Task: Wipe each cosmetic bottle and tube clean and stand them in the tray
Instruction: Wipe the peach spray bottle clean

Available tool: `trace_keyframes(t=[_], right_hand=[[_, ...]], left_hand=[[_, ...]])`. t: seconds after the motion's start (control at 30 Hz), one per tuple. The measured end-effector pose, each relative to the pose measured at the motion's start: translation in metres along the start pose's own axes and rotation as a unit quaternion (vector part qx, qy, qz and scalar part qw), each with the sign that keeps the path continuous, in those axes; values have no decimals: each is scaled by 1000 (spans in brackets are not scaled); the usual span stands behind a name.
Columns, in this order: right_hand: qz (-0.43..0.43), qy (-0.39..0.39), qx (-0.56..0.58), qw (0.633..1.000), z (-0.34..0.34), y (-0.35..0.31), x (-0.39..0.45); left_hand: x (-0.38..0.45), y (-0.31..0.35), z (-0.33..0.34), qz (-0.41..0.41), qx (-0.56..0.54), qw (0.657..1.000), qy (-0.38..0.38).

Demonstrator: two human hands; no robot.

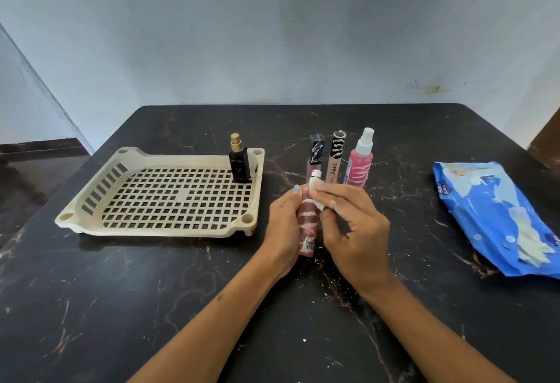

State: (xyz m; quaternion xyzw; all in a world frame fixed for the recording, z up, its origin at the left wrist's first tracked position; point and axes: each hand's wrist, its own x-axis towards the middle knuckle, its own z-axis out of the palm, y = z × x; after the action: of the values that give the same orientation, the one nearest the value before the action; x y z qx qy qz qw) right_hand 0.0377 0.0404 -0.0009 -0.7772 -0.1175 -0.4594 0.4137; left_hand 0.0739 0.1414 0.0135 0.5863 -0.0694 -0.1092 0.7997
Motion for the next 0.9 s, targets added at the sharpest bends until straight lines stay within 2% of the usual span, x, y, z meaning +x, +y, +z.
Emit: trace_keyframes(t=[0.1,0.27,0.47,0.7,0.83,0.9], right_hand=[[9,17,-3,1000,-3,3,1],[-45,-18,-39,998,-2,3,3],[25,26,-31,999,-4,7,1],[-54,-22,-59,997,-4,3,3],[-44,2,-90,995,-5,7,7],[-69,-2,-106,992,-7,8,7]], left_hand=[[-1,1,2,11,17,1000,-13],[-3,4,3,14,29,999,-20],[-1,3,3,1,16,1000,5],[-3,5,4,13,45,999,-11],[-5,4,6,47,99,994,-22],[-6,5,7,57,115,991,-26]])
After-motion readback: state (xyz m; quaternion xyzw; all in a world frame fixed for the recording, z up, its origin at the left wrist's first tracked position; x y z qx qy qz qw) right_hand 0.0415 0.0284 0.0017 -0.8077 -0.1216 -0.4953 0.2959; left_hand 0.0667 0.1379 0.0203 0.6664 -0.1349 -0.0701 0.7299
